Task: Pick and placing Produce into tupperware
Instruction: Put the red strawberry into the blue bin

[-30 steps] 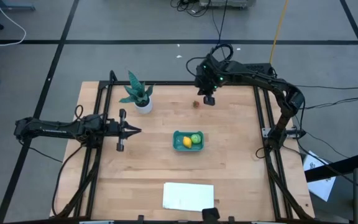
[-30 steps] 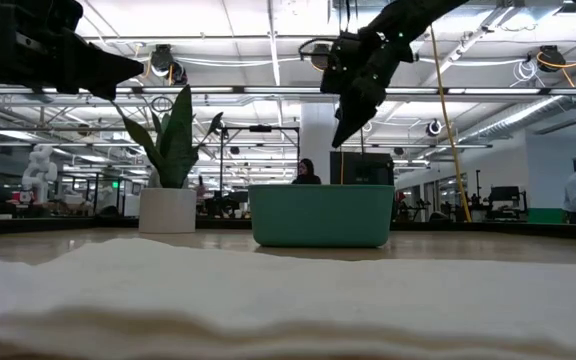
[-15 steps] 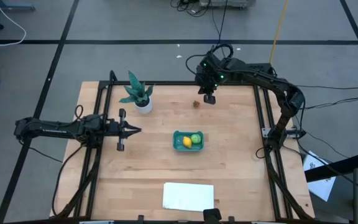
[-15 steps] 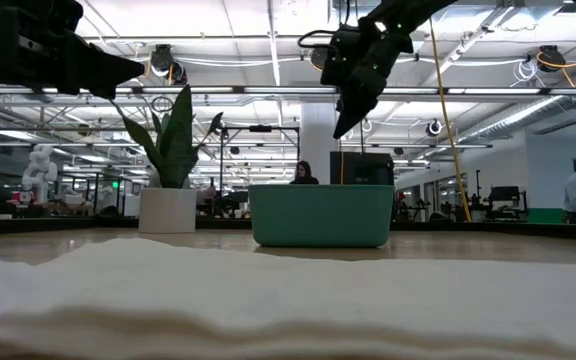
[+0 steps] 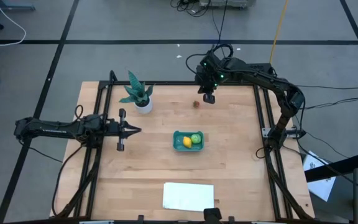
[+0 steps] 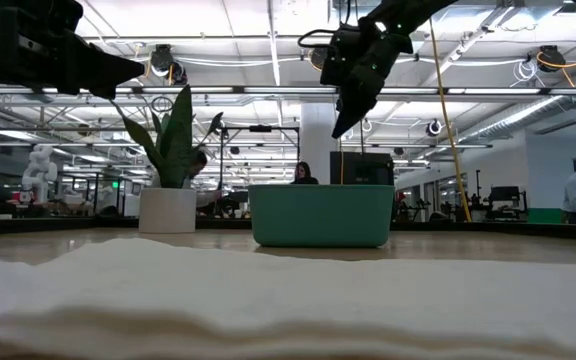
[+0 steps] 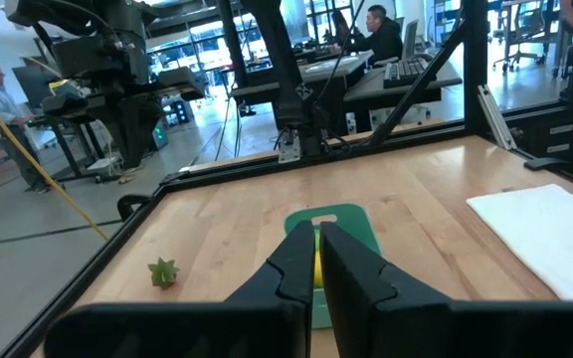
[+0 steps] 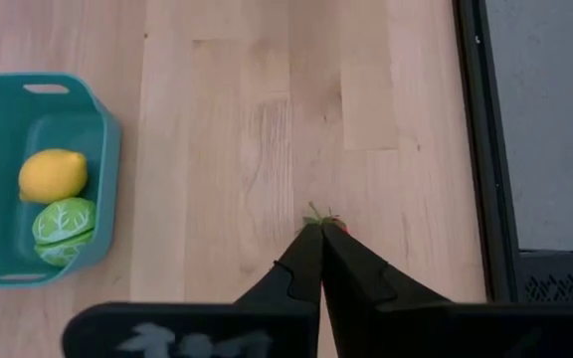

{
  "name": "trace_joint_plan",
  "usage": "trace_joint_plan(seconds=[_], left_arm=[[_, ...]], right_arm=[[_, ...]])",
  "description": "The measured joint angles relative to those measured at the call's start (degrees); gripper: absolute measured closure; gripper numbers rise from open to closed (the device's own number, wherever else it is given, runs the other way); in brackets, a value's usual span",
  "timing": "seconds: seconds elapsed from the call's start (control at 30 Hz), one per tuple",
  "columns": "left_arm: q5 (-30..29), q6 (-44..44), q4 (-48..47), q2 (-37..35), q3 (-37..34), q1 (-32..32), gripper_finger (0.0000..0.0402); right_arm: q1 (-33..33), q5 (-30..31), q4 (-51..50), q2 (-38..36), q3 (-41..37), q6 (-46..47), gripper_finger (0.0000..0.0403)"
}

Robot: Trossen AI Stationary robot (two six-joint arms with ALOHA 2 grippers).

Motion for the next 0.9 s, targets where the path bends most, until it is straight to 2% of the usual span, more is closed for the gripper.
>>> trace_joint_plan(seconds=[0.17,0.63,0.77,0.9], left_arm=[[0.0,0.0,0.0,0.0,0.0,0.0,0.0376],[0.0,-0.1,-0.5,0.0,0.0,0.0,0.0376],[0.0,-0.1,-1.1,0.0,0.0,0.0,0.0376],[0.0,-0.1,-1.2,0.0,0.0,0.0,0.0376]], right_arm=[[0.0,0.0,1.1,0.0,0.0,0.2,0.0359],[0.1,0.0,6.0,0.0,0.0,2.9,0.0155],[0.1,1.5,5.7,0.0,0.0,3.4,0.0124],[0.1,1.8,6.7,0.0,-0.8,3.3,0.0110]])
